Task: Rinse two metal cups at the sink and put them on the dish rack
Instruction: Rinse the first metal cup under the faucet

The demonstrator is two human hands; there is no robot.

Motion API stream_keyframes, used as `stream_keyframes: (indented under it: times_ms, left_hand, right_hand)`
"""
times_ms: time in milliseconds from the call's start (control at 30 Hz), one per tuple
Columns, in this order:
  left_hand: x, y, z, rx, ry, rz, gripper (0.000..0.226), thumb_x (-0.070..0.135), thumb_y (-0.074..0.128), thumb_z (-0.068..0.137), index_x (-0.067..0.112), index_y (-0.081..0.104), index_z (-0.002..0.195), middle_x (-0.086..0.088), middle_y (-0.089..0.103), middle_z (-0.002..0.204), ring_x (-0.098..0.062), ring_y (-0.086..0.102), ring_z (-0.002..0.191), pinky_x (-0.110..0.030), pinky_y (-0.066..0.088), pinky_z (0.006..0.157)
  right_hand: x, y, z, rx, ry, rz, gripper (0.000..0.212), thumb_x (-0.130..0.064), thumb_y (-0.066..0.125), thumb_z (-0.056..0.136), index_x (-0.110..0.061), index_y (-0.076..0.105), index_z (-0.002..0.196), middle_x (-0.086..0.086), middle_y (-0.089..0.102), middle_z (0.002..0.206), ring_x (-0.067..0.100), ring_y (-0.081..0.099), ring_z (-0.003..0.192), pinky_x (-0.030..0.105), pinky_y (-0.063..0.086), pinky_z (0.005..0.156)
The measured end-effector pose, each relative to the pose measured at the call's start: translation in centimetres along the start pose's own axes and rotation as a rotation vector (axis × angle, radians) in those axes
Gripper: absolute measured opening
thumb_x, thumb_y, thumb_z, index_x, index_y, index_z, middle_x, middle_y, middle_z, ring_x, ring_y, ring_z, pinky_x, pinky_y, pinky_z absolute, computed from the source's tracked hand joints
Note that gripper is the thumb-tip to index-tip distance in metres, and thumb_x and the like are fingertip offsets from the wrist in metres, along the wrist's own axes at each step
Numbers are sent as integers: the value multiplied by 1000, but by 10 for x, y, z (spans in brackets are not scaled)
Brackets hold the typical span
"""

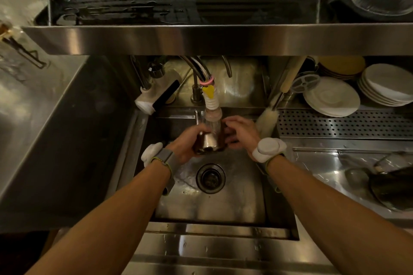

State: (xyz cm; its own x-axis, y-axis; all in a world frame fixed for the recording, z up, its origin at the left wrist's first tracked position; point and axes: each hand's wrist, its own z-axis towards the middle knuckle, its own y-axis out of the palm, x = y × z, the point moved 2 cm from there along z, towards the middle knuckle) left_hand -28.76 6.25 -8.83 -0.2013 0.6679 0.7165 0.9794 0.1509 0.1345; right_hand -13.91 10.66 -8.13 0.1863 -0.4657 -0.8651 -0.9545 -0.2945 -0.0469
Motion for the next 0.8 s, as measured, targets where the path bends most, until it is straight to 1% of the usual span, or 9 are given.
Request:
stream_keyframes:
  times_ms: [100,233,333,500,533,600,667,733,800]
  left_hand:
    - [1,-1,4,-47,94,0,27,17,63,86,7,64,111,-16,68,102,-23,67,79,-30,57,69]
    - [6,3,1,39,180,133,9,16,68,84,17,64,92,-4,72,83,-9,69,66,-22,56,62]
    - [6,-1,0,71,117,140,21,32,61,82,19,66,98,-4,67,90,-19,64,79,-30,49,72]
    - [10,-13,-8,105,120,170,21,26,47,89,23,68,87,-4,71,91,-25,68,81,-27,43,67]
    - [11,-17,-8,151,142,182,22,25,47,90,21,67,84,-5,71,86,-23,67,75,-25,41,63]
    - [10,-28,-3,271,166,183,23,26,48,93,16,63,78,-7,65,78,-20,59,65,-21,39,55]
    - [6,-30,-1,267,121,210,31,40,45,95,15,64,92,-7,63,86,-19,56,71,-24,44,60]
    - [1,-23,-3,171,30,158,50,54,37,95,14,62,112,-7,66,97,-24,60,82,-34,48,72]
    - [2,-16,-7,116,21,34,53,53,28,98,14,59,114,-8,67,93,-24,64,79,-35,50,70]
  right_hand:
    - [0,-4,-2,-17,32,13,17,-24,49,97,-15,59,108,8,60,78,26,60,64,35,50,67]
    - [1,-4,-2,-46,61,8,30,-29,55,94,-16,56,122,10,63,100,30,66,84,38,54,72]
    - [5,0,-6,-89,50,-35,37,-31,70,84,-22,55,116,-2,65,100,15,64,86,29,55,68]
    - [34,1,18,-8,15,-15,118,-60,91,28,-8,54,127,10,69,113,21,71,93,37,59,83]
    - [32,2,15,-14,35,-14,112,-57,91,32,-9,54,126,10,69,112,22,71,92,38,59,83]
    - [21,7,0,-30,75,25,68,-38,87,59,-10,60,115,11,70,102,24,70,85,38,59,74]
    - [20,11,-3,-60,121,116,35,-22,76,76,-11,62,106,11,70,96,25,69,81,36,58,68]
    - [21,14,-3,-54,150,179,37,-22,71,79,-7,63,112,15,71,101,30,69,90,40,57,78]
    - [20,14,-3,-14,154,211,34,-25,66,80,-4,67,106,17,71,101,31,67,91,44,53,87]
